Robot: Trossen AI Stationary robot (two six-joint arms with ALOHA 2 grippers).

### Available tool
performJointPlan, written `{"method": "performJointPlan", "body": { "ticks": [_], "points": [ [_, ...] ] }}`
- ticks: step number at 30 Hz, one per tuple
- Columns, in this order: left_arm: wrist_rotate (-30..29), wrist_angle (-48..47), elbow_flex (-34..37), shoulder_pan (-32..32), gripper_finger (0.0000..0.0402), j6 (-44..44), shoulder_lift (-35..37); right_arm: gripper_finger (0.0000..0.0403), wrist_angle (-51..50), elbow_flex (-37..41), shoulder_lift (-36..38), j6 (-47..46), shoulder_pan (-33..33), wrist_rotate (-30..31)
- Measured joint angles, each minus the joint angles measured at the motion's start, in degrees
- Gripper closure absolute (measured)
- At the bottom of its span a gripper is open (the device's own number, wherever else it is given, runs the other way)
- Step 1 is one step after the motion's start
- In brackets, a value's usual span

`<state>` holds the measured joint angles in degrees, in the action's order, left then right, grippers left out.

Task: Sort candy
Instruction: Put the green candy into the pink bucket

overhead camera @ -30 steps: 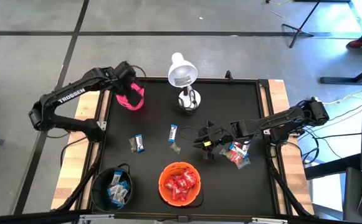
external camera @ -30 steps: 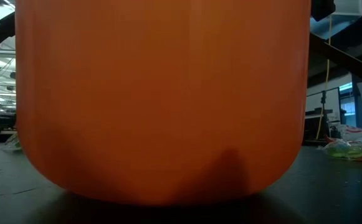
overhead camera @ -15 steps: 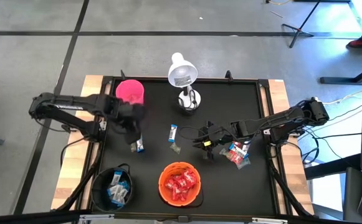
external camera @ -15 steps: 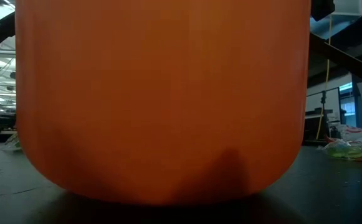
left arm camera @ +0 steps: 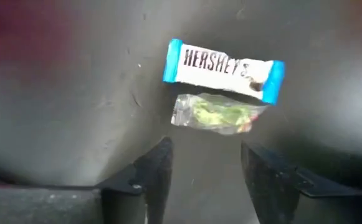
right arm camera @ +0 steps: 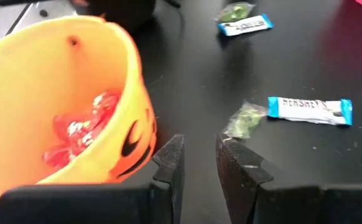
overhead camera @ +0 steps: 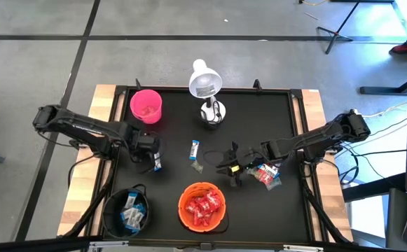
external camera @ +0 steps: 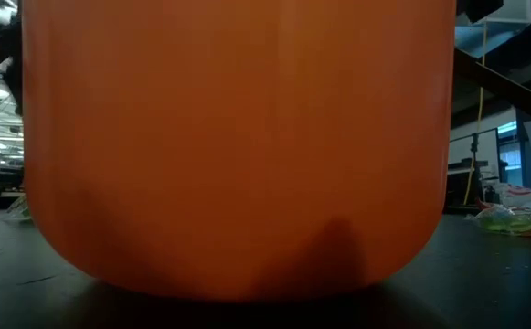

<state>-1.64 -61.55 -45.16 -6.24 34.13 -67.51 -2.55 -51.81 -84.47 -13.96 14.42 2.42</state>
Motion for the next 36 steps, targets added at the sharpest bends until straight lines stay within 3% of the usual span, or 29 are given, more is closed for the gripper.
{"method": "performJointPlan", "body": {
  "ticks": [7, 10, 22, 27, 36],
  "points": [
    [-0.2, 16.6, 9.3, 0.0, 0.0214, 0.9, 0.0, 0.0316, 0.0, 0.0, 0.0, 1.6, 1.0, 0.1],
    [-0.7, 19.6, 11.6, 0.0, 0.0214, 1.4, 0.0, 0.0316, 0.0, 0.0, 0.0, 1.6, 0.9, 0.6],
    [-3.1, 19.3, 14.3, 0.0, 0.0214, 4.8, 0.0, 0.0316, 2.0, 0.0, 0.0, 1.7, 0.9, 3.0],
    [-4.9, 17.9, 10.9, 0.0, 0.0214, 3.4, 0.0, 0.0316, 2.7, 0.0, 0.0, 1.7, 0.9, 3.1],
    [-4.9, 4.0, 4.6, 0.0, 0.0214, 1.2, 0.0, 0.0316, 2.9, 0.0, 0.0, 0.5, 0.9, 3.6]
  ]
}}
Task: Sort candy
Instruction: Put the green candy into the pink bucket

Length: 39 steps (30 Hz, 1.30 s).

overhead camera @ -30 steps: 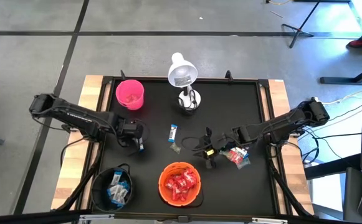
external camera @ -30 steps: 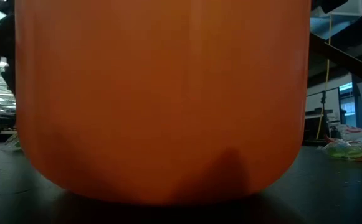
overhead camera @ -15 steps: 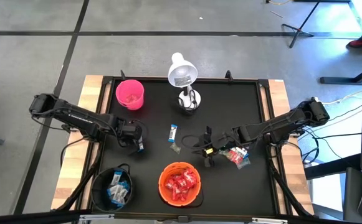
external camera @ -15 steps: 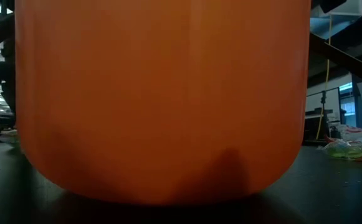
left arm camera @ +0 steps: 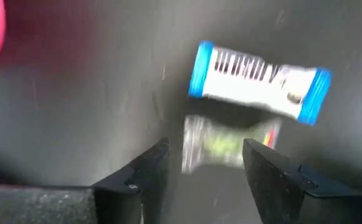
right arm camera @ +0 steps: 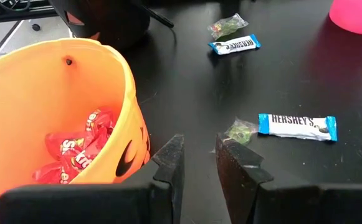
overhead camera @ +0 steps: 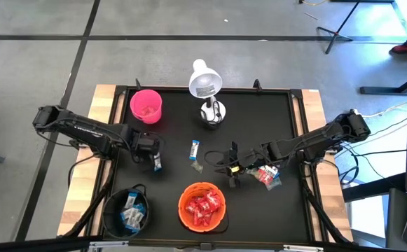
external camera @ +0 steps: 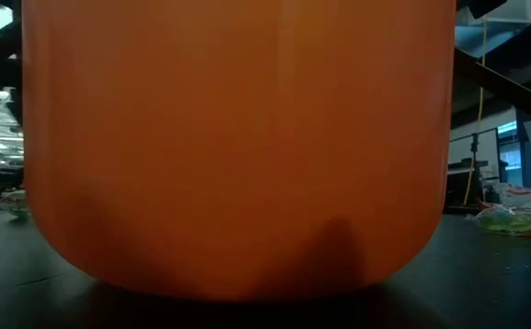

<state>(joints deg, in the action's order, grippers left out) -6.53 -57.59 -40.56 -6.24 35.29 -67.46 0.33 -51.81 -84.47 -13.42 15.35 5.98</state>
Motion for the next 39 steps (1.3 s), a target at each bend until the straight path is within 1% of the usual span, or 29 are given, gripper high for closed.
{"method": "performJointPlan", "body": {
  "ticks": [2, 4, 7, 10, 17, 23, 28, 31, 37, 39],
  "points": [
    [1.8, -2.2, 0.4, 0.0, 0.0214, 0.9, 0.0, 0.0316, 0.0, 0.0, 0.0, 0.0, 0.0, 0.0],
    [2.8, -2.3, 1.3, 0.0, 0.0214, 1.5, 0.0, 0.0316, 0.0, 0.0, 0.0, 0.0, 0.0, 0.0],
    [3.1, -0.1, 2.8, 0.0, 0.0214, 1.2, 0.0, 0.0316, 0.0, 0.0, 0.0, 0.0, 0.0, 0.0],
    [4.8, 2.7, 4.9, 0.0, 0.0214, -0.2, 0.0, 0.0316, 0.0, 0.0, 0.0, 0.0, 0.0, 0.0],
    [4.7, 9.2, 8.4, 0.0, 0.0214, -2.9, 0.0, 0.0316, -0.2, 0.0, 0.0, 0.0, 0.0, -0.5],
    [4.8, 9.7, 11.1, 0.0, 0.0230, -2.9, 0.0, 0.0316, -0.2, 0.0, 0.0, 0.0, 0.0, -0.5],
    [5.0, 11.2, 12.6, 0.0, 0.0265, -2.9, 0.0, 0.0316, -0.2, 0.0, 0.0, 0.0, 0.0, -0.4],
    [4.9, 11.2, 12.5, 0.0, 0.0301, -3.0, 0.0, 0.0316, -0.2, 0.0, 0.0, 0.0, 0.0, -0.4],
    [4.6, 10.9, 10.4, 0.0, 0.0388, -3.0, 0.0, 0.0316, -0.2, 0.0, 0.0, 0.0, 0.0, -0.4],
    [4.1, 10.0, 8.8, 0.0, 0.0396, -3.1, 0.0, 0.0316, -0.2, 0.0, 0.0, 0.0, 0.0, -0.4]
  ]
}}
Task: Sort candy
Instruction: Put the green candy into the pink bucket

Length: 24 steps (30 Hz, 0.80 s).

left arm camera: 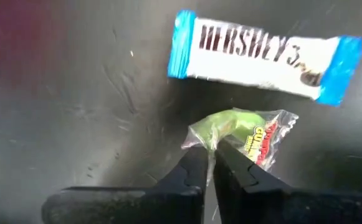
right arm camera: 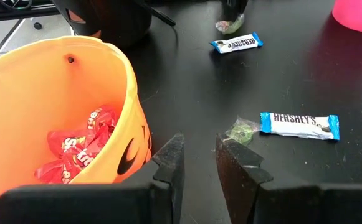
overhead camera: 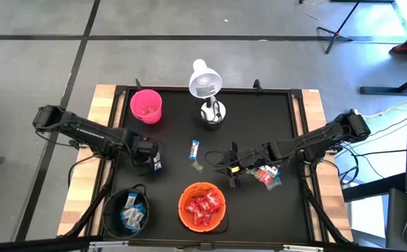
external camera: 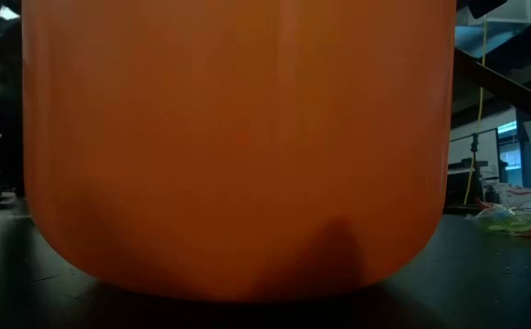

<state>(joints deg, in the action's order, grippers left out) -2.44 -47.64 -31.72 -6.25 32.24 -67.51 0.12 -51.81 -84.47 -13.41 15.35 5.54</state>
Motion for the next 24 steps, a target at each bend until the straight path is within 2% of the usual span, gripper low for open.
{"method": "performJointPlan", "body": {
  "ticks": [10, 18, 21, 24],
  "points": [
    [-5.4, -10.4, -13.2, -0.3, 0.0401, -3.8, 0.0, 0.0316, 0.0, 0.0, 0.0, 0.0, 0.0, 0.0],
    [-19.5, -25.1, -28.6, -1.7, 0.0401, -2.7, 0.0, 0.0316, 0.0, 0.0, 0.0, 0.0, 0.0, 0.0],
    [-24.9, -25.9, -31.5, -1.7, 0.0401, -2.5, 0.0, 0.0316, 0.0, 0.0, 0.0, 0.0, 0.0, 0.0],
    [-26.0, -23.7, -32.0, -1.6, 0.0401, -2.3, 0.0, 0.0316, 0.0, 0.0, 0.0, 0.0, 0.0, 0.0]
  ]
}}
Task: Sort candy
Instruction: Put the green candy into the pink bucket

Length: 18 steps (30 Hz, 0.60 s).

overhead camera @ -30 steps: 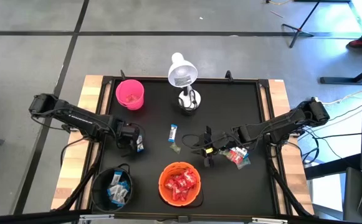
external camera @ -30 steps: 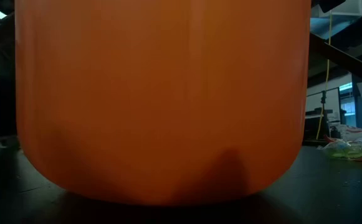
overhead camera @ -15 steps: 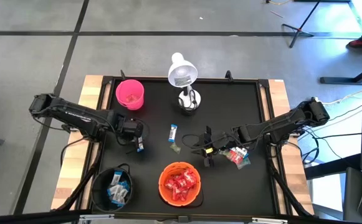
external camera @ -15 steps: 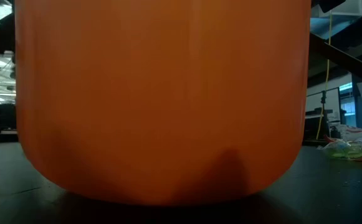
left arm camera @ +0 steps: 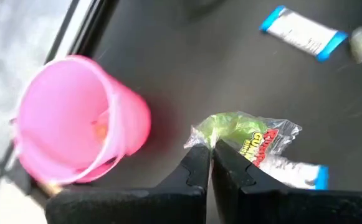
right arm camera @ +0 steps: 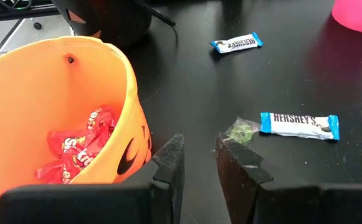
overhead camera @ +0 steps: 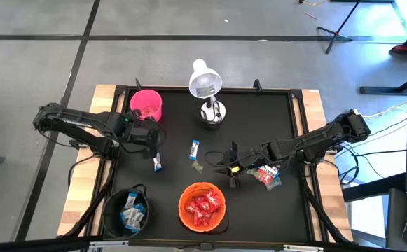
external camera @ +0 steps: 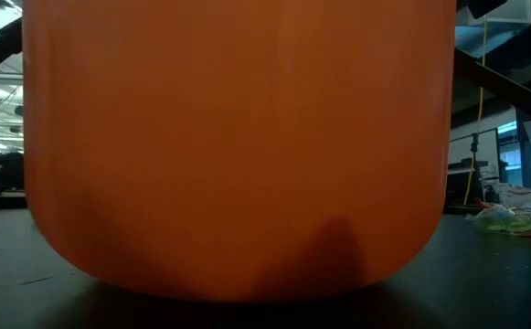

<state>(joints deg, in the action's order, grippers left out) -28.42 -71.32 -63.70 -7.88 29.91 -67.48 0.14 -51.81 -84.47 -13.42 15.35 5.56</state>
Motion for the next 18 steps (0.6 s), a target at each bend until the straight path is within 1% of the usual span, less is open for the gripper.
{"method": "performJointPlan", "body": {
  "ticks": [4, 7, 10, 14, 18],
  "points": [
    [0.4, 3.0, 0.0, -0.2, 0.0401, 0.0, 0.0, 0.0316, 0.0, 0.0, 0.0, 0.0, 0.0, 0.0],
    [-1.5, 2.5, 0.0, 0.3, 0.0401, 0.0, 0.0, 0.0316, 0.0, 0.0, 0.0, 0.0, 0.0, 0.0],
    [-4.1, 0.9, 0.0, 2.4, 0.0401, -0.1, 0.9, 0.0316, 0.0, 0.0, 0.0, 0.0, 0.0, 0.0],
    [-4.3, 0.8, -0.1, 8.5, 0.0401, -3.8, 1.6, 0.0316, 0.3, 0.0, 0.0, 0.0, 0.0, 0.0],
    [-3.3, 1.7, -0.1, 17.4, 0.0401, -10.2, 2.0, 0.0316, 0.7, 0.0, 0.0, 0.0, 0.0, 0.0]
  ]
}}
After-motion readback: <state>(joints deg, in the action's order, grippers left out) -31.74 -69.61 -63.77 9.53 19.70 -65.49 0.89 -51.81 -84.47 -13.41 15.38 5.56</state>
